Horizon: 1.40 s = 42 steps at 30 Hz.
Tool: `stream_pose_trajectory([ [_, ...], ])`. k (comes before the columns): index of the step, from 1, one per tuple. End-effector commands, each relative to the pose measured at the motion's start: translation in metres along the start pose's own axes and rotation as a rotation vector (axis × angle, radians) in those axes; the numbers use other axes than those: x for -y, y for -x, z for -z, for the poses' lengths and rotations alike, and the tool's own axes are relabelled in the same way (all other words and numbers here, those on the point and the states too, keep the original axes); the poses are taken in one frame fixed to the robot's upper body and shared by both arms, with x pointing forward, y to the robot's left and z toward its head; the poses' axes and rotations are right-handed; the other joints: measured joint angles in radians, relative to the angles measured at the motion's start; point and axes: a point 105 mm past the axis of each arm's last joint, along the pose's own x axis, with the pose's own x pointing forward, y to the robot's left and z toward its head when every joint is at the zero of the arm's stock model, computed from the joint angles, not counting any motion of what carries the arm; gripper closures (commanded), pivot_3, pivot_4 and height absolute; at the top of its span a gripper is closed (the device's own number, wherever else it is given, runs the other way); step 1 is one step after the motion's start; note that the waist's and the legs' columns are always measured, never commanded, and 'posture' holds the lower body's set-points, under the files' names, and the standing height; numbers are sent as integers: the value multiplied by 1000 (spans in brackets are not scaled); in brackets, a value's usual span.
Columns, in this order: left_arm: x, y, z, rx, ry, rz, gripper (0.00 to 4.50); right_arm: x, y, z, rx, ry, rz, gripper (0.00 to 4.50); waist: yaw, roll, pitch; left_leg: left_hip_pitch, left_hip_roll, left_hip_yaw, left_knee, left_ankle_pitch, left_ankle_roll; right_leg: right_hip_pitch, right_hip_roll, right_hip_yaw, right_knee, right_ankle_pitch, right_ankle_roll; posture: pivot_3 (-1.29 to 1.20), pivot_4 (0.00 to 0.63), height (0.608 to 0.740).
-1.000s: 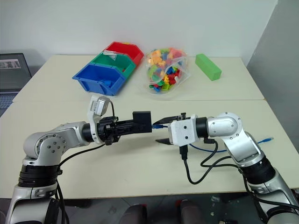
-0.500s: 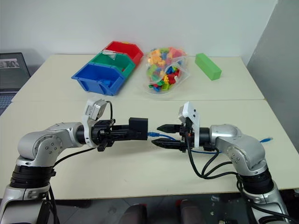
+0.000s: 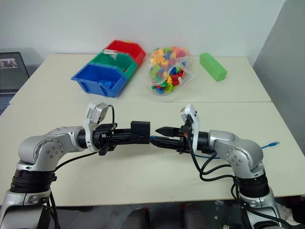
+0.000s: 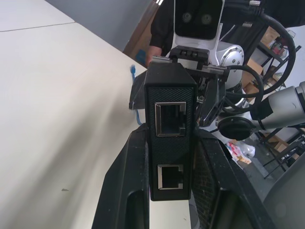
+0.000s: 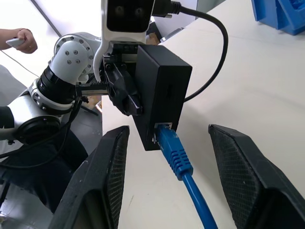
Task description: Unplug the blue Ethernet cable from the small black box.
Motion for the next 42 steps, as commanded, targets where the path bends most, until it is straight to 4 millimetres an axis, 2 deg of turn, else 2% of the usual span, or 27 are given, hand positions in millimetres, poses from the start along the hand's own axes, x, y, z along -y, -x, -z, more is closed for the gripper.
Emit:
stream_pose_trajectory([
  [1, 7, 1, -11, 29, -38, 27, 3705, -6, -2, -5, 22, 14, -34, 1702, 0, 0, 0, 0, 0, 0, 0, 0, 0, 0, 0, 0, 0, 0, 0, 0, 150, 740],
  [14, 7, 1, -10, 28, -39, 27, 3705, -5, -4, -4, 16, 9, -44, 1702, 0, 0, 0, 0, 0, 0, 0, 0, 0, 0, 0, 0, 0, 0, 0, 0, 150, 740],
  [15, 7, 1, -10, 28, -39, 27, 3705, -5, -4, -4, 17, 7, -45, 1883, 0, 0, 0, 0, 0, 0, 0, 0, 0, 0, 0, 0, 0, 0, 0, 0, 150, 740],
  [18, 8, 1, -9, 25, -38, 28, 3705, -6, -4, -4, 19, 5, -50, 2063, 0, 0, 0, 0, 0, 0, 0, 0, 0, 0, 0, 0, 0, 0, 0, 0, 150, 740],
  [28, 7, 3, -7, 21, -36, 29, 3705, -10, 0, -3, 4, -9, -94, 2104, 0, 0, 0, 0, 0, 0, 0, 0, 0, 0, 0, 0, 0, 0, 0, 0, 150, 740],
  [31, 7, 3, -7, 23, -36, 29, 3705, -10, 0, -5, 9, 1, -99, 2798, 0, 0, 0, 0, 0, 0, 0, 0, 0, 0, 0, 0, 0, 0, 0, 0, 150, 740],
  [42, 7, 3, -6, 23, -34, 30, 3705, -10, -2, -4, 6, 0, -96, 2812, 0, 0, 0, 0, 0, 0, 0, 0, 0, 0, 0, 0, 0, 0, 0, 0, 150, 740],
])
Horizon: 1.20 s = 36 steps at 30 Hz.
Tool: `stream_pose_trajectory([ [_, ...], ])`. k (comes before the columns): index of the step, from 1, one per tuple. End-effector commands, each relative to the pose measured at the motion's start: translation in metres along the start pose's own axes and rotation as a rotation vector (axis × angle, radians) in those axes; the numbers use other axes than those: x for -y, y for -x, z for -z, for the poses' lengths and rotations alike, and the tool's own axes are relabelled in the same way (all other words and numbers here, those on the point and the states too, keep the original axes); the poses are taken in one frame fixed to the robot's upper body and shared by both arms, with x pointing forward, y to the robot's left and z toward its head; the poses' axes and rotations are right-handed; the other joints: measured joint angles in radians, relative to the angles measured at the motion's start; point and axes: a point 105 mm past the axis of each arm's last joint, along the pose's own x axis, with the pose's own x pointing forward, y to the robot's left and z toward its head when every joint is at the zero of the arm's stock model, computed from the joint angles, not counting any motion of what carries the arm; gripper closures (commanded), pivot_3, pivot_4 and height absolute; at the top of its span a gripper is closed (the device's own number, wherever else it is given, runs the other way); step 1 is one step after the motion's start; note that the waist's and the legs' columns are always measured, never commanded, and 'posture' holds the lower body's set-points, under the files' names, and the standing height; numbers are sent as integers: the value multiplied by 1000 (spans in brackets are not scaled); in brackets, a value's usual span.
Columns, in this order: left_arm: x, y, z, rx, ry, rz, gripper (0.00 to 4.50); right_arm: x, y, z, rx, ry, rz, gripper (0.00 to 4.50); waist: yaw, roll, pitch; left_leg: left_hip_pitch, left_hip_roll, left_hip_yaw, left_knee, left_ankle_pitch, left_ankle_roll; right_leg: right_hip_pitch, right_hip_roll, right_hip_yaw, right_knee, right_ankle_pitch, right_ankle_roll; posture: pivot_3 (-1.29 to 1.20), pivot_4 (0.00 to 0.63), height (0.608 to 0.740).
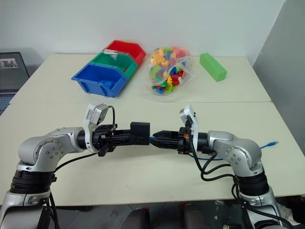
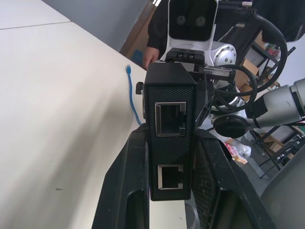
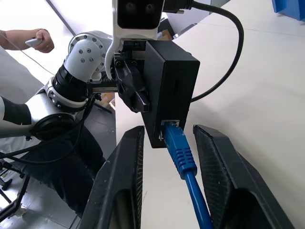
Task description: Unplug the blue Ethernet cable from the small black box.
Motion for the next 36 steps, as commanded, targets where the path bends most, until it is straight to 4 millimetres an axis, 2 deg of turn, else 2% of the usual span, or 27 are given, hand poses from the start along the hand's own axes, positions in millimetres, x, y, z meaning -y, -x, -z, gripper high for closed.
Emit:
stream_pose_trajectory([
  [1, 6, 2, -8, 21, -46, 15, 3705, -7, -2, -6, 17, 29, -34, 2812, 0, 0, 0, 0, 0, 0, 0, 0, 0, 0, 0, 0, 0, 0, 0, 0, 150, 740],
  [12, 6, 1, -9, 26, -50, 19, 3705, -4, -3, 0, -12, 24, -12, 2812, 0, 0, 0, 0, 0, 0, 0, 0, 0, 0, 0, 0, 0, 0, 0, 0, 150, 740],
  [23, 6, 1, -9, 21, -52, 17, 3705, -5, -2, -4, 16, -18, -33, 2812, 0, 0, 0, 0, 0, 0, 0, 0, 0, 0, 0, 0, 0, 0, 0, 0, 150, 740],
  [24, 6, 1, -9, 22, -52, 17, 3705, -5, -2, -4, 15, -19, -32, 3086, 0, 0, 0, 0, 0, 0, 0, 0, 0, 0, 0, 0, 0, 0, 0, 0, 150, 740],
  [26, 6, 1, -9, 22, -52, 18, 3705, -6, -2, -4, 13, -22, -31, 3243, 0, 0, 0, 0, 0, 0, 0, 0, 0, 0, 0, 0, 0, 0, 0, 0, 150, 740],
  [27, 6, 1, -9, 22, -52, 19, 3705, -6, -1, -4, 12, -23, -31, 3549, 0, 0, 0, 0, 0, 0, 0, 0, 0, 0, 0, 0, 0, 0, 0, 0, 150, 740],
  [31, 7, 0, -8, 20, -51, 23, 3705, -7, -1, -3, 7, -31, -40, 4302, 0, 0, 0, 0, 0, 0, 0, 0, 0, 0, 0, 0, 0, 0, 0, 0, 150, 740],
  [36, 8, 1, -7, 10, -49, 26, 3705, -10, 1, -2, 3, -53, -64, 4405, 0, 0, 0, 0, 0, 0, 0, 0, 0, 0, 0, 0, 0, 0, 0, 0, 150, 740],
])
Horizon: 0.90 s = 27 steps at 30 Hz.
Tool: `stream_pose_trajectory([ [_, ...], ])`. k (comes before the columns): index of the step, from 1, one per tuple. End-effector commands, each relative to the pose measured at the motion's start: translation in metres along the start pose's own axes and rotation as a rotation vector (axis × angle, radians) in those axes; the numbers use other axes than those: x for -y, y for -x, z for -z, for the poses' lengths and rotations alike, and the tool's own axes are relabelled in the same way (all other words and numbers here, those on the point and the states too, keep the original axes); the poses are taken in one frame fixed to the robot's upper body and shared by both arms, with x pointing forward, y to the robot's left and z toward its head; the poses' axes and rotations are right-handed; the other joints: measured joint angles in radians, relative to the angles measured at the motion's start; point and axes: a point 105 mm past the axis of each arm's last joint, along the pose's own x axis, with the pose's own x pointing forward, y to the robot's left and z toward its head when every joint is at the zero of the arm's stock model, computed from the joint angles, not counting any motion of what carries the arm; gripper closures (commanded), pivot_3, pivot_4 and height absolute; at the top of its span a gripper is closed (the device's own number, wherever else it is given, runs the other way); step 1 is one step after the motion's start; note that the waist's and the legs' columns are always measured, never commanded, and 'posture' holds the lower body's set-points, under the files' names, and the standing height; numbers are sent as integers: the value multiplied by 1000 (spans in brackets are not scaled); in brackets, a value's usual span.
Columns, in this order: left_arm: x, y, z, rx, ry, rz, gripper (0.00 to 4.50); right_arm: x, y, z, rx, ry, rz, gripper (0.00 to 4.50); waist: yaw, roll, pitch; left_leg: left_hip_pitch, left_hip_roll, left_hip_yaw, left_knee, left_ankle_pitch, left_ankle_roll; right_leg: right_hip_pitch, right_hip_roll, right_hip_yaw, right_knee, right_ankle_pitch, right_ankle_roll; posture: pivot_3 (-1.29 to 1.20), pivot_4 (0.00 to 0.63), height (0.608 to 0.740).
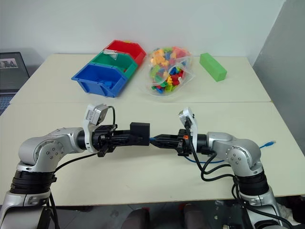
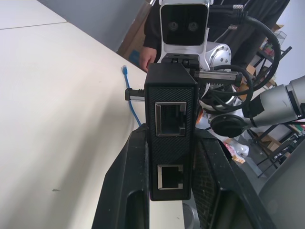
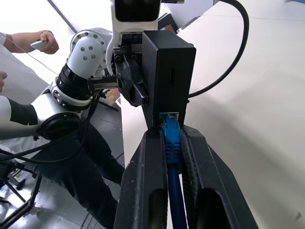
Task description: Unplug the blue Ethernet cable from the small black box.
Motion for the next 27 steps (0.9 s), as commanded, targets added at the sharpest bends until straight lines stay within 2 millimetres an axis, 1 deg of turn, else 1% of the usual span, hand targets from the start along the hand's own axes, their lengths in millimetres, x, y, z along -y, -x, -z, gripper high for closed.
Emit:
stream_pose_trajectory([
  [1, 6, 2, -6, 6, -45, 11, 3705, -9, 2, -6, 15, 6, -49, 4405, 0, 0, 0, 0, 0, 0, 0, 0, 0, 0, 0, 0, 0, 0, 0, 0, 150, 740],
  [4, 6, 2, -5, 0, -44, 11, 3705, -9, 2, -5, 9, 0, -49, 4408, 0, 0, 0, 0, 0, 0, 0, 0, 0, 0, 0, 0, 0, 0, 0, 0, 150, 740],
  [7, 5, 6, -4, -10, -46, -5, 3705, -4, 6, -2, -7, -8, -21, 4409, 0, 0, 0, 0, 0, 0, 0, 0, 0, 0, 0, 0, 0, 0, 0, 0, 150, 740],
  [13, 0, 19, -4, -13, -54, -67, 3705, 13, 32, 12, -58, -32, 84, 4411, 0, 0, 0, 0, 0, 0, 0, 0, 0, 0, 0, 0, 0, 0, 0, 0, 150, 740],
  [16, 1, 21, -5, -7, -57, -78, 3705, 19, 44, 17, -67, -34, 132, 4411, 2, 0, 0, 0, 0, 0, 0, 0, 0, 0, 0, 0, 0, 0, 0, 0, 150, 740],
  [17, 0, 22, -5, -5, -59, -86, 3705, 26, 49, 14, -45, -16, 181, 4412, 2, 0, 0, -1, 0, 0, 0, 0, 0, -1, 0, 0, 0, 0, 0, 0, 150, 740],
  [18, 0, 22, -5, 1, -60, -96, 3705, 40, 55, 10, -21, 21, 263, 4412, 2, 0, 0, 0, 0, 0, 0, 0, 0, -1, 0, 0, 0, 0, 0, 0, 150, 740],
  [20, -1, 23, -5, 14, -60, -112, 3705, 70, 67, 2, 15, 115, 439, 4415, -1, 0, 0, 0, 0, 0, 0, 0, 0, 0, 0, 0, 0, 0, 0, 0, 150, 740],
  [21, -2, 23, -5, 19, -61, -123, 3705, 91, 74, -5, 48, 171, 567, 4418, -2, 0, 0, 0, 0, 1, 0, 0, 0, 0, 0, 1, 0, 0, 0, 0, 150, 740],
  [22, -2, 23, -5, 21, -62, -130, 3705, 104, 80, -10, 70, 208, 647, 4419, -3, 0, 0, 0, 0, 1, 0, 0, 0, 0, 0, 1, 0, 0, 0, 0, 150, 740],
  [25, -3, 21, -2, 19, -72, -152, 3705, 143, 99, -13, 34, 362, 906, 4419, -4, 0, 0, 0, 0, 2, 0, 0, 0, -1, 0, 1, 0, 0, 1, 0, 150, 740],
  [26, -4, 20, -2, 22, -76, -158, 3705, 153, 105, -13, 11, 408, 974, 4419, -3, 0, 0, 0, 0, 2, 0, 0, 0, -2, 0, 2, 0, 0, 1, 0, 150, 740],
  [27, -4, 20, -2, 25, -78, -162, 3705, 159, 108, -13, -1, 436, 1011, 4419, -3, 0, 0, -1, 0, 2, 0, 0, 0, -2, 0, 1, 0, 0, 0, 0, 150, 740],
])
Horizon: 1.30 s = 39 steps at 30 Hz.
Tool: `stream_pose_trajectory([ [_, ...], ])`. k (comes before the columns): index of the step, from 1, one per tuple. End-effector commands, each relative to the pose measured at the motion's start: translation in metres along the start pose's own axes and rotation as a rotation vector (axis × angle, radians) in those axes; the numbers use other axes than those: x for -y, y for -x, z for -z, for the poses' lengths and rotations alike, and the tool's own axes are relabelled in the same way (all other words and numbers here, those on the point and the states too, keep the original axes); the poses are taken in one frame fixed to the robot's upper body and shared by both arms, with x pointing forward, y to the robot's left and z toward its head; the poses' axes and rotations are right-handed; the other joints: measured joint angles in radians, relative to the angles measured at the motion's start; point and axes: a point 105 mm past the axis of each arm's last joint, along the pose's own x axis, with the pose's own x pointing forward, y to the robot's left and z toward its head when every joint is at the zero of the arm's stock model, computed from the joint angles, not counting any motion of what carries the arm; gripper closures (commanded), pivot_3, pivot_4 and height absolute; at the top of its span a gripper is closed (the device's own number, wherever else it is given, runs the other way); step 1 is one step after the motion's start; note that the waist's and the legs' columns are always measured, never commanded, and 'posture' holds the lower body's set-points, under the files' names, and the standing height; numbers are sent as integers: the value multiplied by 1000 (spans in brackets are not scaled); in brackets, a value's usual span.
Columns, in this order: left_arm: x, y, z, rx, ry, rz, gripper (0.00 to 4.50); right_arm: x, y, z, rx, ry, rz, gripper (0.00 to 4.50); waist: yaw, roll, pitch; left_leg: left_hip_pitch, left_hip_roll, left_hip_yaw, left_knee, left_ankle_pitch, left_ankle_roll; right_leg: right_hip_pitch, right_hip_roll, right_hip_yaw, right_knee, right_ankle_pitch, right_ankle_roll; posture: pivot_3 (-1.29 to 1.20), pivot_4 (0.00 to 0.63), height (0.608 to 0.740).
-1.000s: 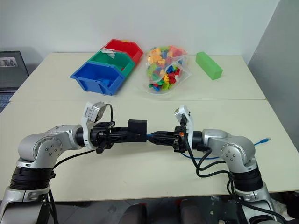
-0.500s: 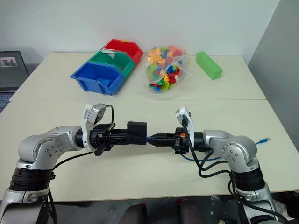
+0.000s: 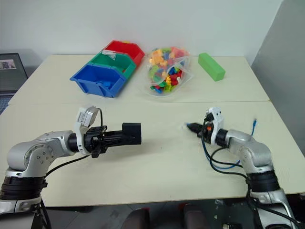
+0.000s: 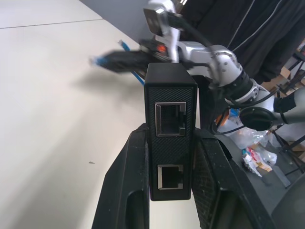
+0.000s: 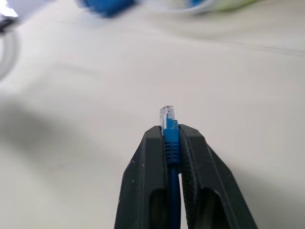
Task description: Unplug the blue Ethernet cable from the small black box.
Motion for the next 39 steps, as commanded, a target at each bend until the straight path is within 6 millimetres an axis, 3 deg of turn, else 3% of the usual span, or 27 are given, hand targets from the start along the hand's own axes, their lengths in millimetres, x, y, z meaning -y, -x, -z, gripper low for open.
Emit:
stream_pose_trajectory([
  [1, 4, -2, -11, 38, -73, -14, 3705, 33, -8, -4, 22, 172, 208, 4419, 1, 0, 0, -1, 0, 0, 0, 0, 0, -1, 0, 0, 0, 0, 0, 0, 150, 740],
  [2, 3, -3, -12, 44, -84, -25, 3705, 37, -10, -2, 13, 185, 232, 4419, 1, 0, 0, -3, 0, 0, 0, 0, 0, -2, 0, 0, 0, 0, -1, 0, 150, 740],
  [3, 2, -3, -12, 47, -96, -37, 3705, 40, -12, -1, 13, 180, 246, 3712, 2, 0, 0, -4, 0, 0, 0, 0, 0, -3, 0, 0, 0, 2, -4, 0, 150, 740],
  [6, 1, -4, -11, 51, -114, -66, 3705, 39, -14, -4, 30, 167, 236, 3091, 4, 0, 0, -10, 0, 0, 1, 0, -1, -10, 0, 0, 2, 3, -6, 0, 150, 740],
  [12, -17, -2, -11, 77, -152, -213, 3705, 24, -8, -29, 108, 224, 147, 1809, 8, 0, 0, -11, 0, 0, 1, 0, -1, -11, -1, 0, 3, 3, -6, 0, 150, 740],
  [14, -31, 0, -13, 106, -171, -318, 3705, -2, -3, -42, 156, 270, 10, 1296, 9, 0, 0, -11, 0, 0, 1, 0, 0, -11, -1, 0, 3, 4, -6, 0, 150, 740],
  [16, -51, 7, -19, 153, -252, -483, 3705, -44, 6, -55, 205, 287, -200, 963, 13, 0, 0, -11, 0, 0, 1, 0, 0, -11, -1, -1, 4, 3, -6, 0, 150, 740],
  [18, -72, 19, -25, 201, -356, -666, 3705, -74, 12, -60, 212, 312, -330, 963, 14, 0, 0, -10, 0, -1, 1, 0, 0, -11, -1, -1, 4, 3, -6, 0, 150, 740],
  [22, -102, 44, -26, 254, -495, -965, 3705, -101, 8, -60, 187, 360, -398, 963, 17, 0, 0, -10, 0, -1, 3, 0, 0, -11, -1, -1, 6, 4, -6, 0, 150, 740],
  [29, -133, 64, 0, 240, -558, -1212, 3705, -131, 1, -57, 151, 395, -478, 963, 27, 0, -1, -11, -1, -1, 10, 0, 0, -11, -2, -1, 10, 4, -5, 0, 150, 740],
  [33, -144, 72, 16, 258, -477, -1277, 3705, -135, 0, -56, 143, 406, -486, 963, 27, -1, -1, -12, -1, -1, 12, 0, 0, -11, -2, -2, 11, 4, -5, 0, 150, 740],
  [35, -146, 74, 22, 267, -450, -1278, 3004, -133, 0, -54, 137, 408, -481, 921, 27, -1, -1, -12, -1, -1, 13, 0, 0, -11, -2, -2, 13, 4, -5, 0, 150, 740],
  [39, -145, 74, 29, 273, -421, -1255, 2357, -132, 1, -53, 130, 415, -479, 921, 26, -1, -1, -11, -1, -1, 14, 0, 0, -11, -2, -2, 16, 4, -5, 0, 150, 740],
])
